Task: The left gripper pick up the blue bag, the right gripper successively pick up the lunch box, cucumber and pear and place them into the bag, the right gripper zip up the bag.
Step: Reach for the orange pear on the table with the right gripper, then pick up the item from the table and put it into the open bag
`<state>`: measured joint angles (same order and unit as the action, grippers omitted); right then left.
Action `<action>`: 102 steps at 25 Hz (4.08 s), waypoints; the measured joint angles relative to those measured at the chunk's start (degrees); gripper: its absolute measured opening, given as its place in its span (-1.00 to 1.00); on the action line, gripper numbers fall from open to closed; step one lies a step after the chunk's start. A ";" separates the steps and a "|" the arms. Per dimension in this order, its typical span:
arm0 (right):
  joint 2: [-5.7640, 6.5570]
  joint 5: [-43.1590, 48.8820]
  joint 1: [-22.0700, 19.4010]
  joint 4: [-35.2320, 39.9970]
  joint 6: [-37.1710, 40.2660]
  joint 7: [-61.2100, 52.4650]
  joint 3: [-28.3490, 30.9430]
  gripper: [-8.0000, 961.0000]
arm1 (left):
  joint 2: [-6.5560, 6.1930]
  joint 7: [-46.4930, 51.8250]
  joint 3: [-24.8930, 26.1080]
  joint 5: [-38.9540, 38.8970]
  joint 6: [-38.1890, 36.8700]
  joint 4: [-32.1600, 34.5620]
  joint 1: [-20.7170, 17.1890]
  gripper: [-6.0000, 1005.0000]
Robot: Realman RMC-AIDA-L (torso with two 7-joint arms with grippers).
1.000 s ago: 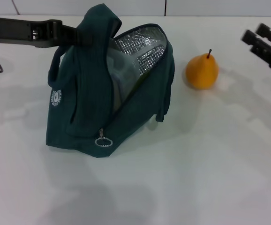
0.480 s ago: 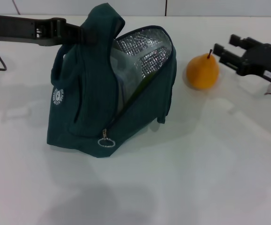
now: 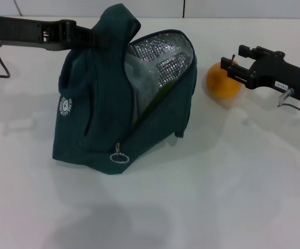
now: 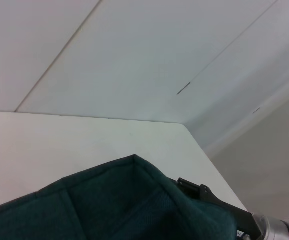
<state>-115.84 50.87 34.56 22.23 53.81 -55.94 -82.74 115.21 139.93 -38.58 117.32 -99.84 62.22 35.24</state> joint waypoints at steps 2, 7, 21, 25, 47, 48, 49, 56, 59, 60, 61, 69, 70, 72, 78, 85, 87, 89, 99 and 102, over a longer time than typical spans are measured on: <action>-0.12 0.02 0.41 -0.11 -0.76 1.05 -0.33 0.06 | 0.01 0.00 0.00 0.00 0.00 0.00 0.05 -0.85; -0.20 0.03 1.24 -0.49 -2.14 1.51 -0.81 -0.02 | 0.02 0.00 0.03 0.00 0.00 0.00 0.32 -0.84; -0.17 -0.16 2.70 -0.65 -5.56 2.27 -2.82 -0.36 | -0.08 0.00 -0.14 0.20 0.71 -0.05 1.37 -0.84; -0.10 0.00 2.70 -0.36 -5.66 2.81 -2.87 -0.40 | -0.08 0.00 -0.15 0.41 1.07 -0.08 1.50 -0.84; -0.14 -0.55 2.16 0.80 -5.03 2.86 -2.53 -0.91 | -0.25 0.40 0.11 0.42 1.45 -0.26 2.01 -0.83; -0.14 -0.57 2.16 0.80 -5.03 2.86 -2.47 -0.91 | -0.25 0.40 0.10 0.43 1.47 -0.26 2.02 -0.83; -0.15 -0.60 2.11 0.80 -5.01 2.86 -2.41 -0.91 | -0.25 0.41 0.10 0.44 1.48 -0.26 2.01 -0.83; 0.65 -3.50 -1.02 4.11 -1.35 0.76 -1.87 -0.91 | -0.31 0.77 0.09 0.41 1.51 -0.82 1.57 -0.82; 1.69 -3.65 -3.93 8.67 1.02 -3.39 -1.49 -0.91 | -0.62 1.17 0.09 0.10 1.47 -1.75 1.53 -0.82; 2.28 -3.72 -4.91 10.58 2.30 -5.15 -1.45 -0.91 | -0.72 1.32 0.09 0.04 1.45 -1.94 1.53 -0.82; 2.64 -3.80 -5.38 11.63 3.22 -6.33 -1.40 -0.91 | -0.85 1.40 0.09 0.01 1.42 -2.13 1.52 -0.82; 3.97 -3.24 -3.48 14.83 16.65 -17.10 1.06 -0.91 | -1.42 1.70 0.09 -0.08 1.19 -2.54 0.77 -0.82; 3.98 -3.04 -2.58 14.84 17.75 -18.08 0.84 -0.91 | -1.54 1.72 0.09 -0.08 1.13 -2.54 0.62 -0.82; 3.81 -2.24 -1.08 14.85 18.95 -19.73 0.40 -0.91 | -1.71 1.73 0.09 -0.09 1.06 -2.54 0.42 -0.82; 1.03 4.08 3.49 14.86 19.43 -22.47 0.18 -0.91 | -1.91 1.79 0.08 -0.08 0.92 -2.63 0.20 -0.82; 0.02 5.59 8.13 14.02 18.93 -24.02 -3.27 -0.91 | -2.01 1.75 -0.07 -0.07 0.88 -2.63 0.29 -0.81; -0.08 5.49 8.94 14.01 18.90 -24.30 -3.97 -0.91 | -2.01 1.71 -0.11 -0.07 0.88 -2.63 0.32 -0.81; -0.12 5.33 9.40 14.06 18.90 -24.60 -4.47 -0.91 | -2.01 1.70 -0.16 -0.07 0.88 -2.63 0.33 -0.81; -0.28 5.22 9.42 14.05 18.88 -25.85 -8.77 -0.90 | -2.25 2.12 0.08 -0.16 0.93 -2.63 0.55 -0.81; -0.32 5.16 9.06 14.00 18.89 -25.91 -9.67 -0.88 | -2.28 2.52 0.09 -0.67 0.91 -2.63 0.72 -0.81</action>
<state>-116.16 56.03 43.62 36.23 72.70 -81.85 -92.41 112.93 142.45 -38.50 116.65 -98.93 59.59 35.96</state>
